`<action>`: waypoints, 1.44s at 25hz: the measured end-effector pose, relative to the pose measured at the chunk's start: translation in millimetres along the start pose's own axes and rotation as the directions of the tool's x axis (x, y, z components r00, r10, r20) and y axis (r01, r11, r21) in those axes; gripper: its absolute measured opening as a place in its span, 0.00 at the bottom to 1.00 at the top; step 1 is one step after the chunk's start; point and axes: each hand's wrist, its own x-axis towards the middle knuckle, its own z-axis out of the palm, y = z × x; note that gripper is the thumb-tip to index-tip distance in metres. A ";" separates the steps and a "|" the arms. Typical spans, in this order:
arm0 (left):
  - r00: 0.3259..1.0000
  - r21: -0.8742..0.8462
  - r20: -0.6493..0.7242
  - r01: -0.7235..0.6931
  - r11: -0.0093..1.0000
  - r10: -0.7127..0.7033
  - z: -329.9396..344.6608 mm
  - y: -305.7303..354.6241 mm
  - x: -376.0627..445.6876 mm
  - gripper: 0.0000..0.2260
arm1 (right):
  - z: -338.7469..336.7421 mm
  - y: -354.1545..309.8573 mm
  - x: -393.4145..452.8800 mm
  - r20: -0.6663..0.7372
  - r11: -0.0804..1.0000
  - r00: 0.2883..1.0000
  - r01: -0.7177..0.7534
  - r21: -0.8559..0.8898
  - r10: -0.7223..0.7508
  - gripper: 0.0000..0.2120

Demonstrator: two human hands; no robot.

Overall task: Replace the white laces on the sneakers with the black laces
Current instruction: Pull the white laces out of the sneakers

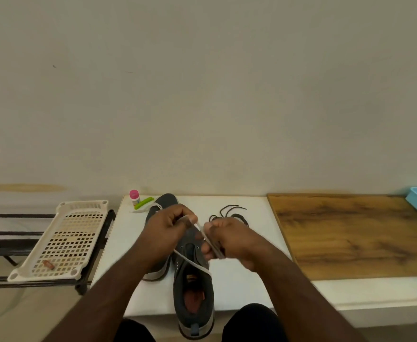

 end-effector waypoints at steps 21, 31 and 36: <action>0.970 0.253 0.239 -0.107 0.962 0.045 22.4 -17.2 -5.6 0.07 | 20.3 29.6 22.1 -0.229 0.976 0.970 0.036 -0.215 -0.086 0.18; 0.882 -0.495 0.341 0.463 0.735 -0.325 42.2 -37.7 -21.7 0.09 | 31.1 45.4 15.0 -0.026 0.896 0.982 -0.161 0.413 0.188 0.25; 0.887 -0.412 0.283 0.457 0.788 -0.366 62.7 -44.2 -19.2 0.09 | 31.7 61.6 24.9 -0.030 0.818 0.971 -0.184 0.545 0.238 0.26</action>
